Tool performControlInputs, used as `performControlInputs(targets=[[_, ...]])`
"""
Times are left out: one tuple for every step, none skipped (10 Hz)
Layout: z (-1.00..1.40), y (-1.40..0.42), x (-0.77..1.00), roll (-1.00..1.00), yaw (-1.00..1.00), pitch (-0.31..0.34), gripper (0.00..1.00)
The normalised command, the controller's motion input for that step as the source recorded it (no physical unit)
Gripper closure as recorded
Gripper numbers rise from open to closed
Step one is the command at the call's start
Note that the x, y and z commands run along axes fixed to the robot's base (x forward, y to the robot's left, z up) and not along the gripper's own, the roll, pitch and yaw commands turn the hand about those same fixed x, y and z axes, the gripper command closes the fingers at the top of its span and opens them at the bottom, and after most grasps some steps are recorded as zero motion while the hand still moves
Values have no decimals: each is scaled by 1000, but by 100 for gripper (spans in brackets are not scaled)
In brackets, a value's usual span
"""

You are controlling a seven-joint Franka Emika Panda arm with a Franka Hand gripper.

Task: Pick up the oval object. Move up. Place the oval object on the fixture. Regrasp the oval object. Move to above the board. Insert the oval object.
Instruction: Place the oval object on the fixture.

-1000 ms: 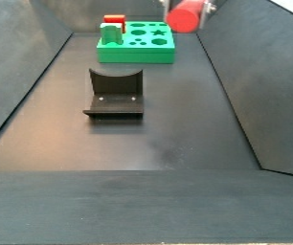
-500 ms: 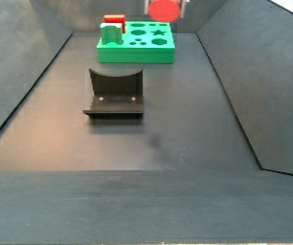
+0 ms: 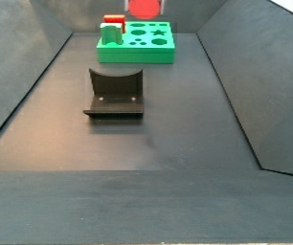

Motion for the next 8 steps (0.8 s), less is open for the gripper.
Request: performControlInputs(targets=[[17, -21, 694, -91, 43, 153, 100], [-351, 1000, 906, -1000, 85, 187, 100], [-341, 979, 811, -1000, 69, 183, 100], [-269, 898, 780, -1000, 47, 178, 100], [-111, 677, 690, -1000, 25, 187, 100], [-21, 498, 618, -1000, 7, 210, 100], [5, 277, 537, -1000, -19, 230, 100], [-22, 120, 484, -1000, -41, 237, 100]])
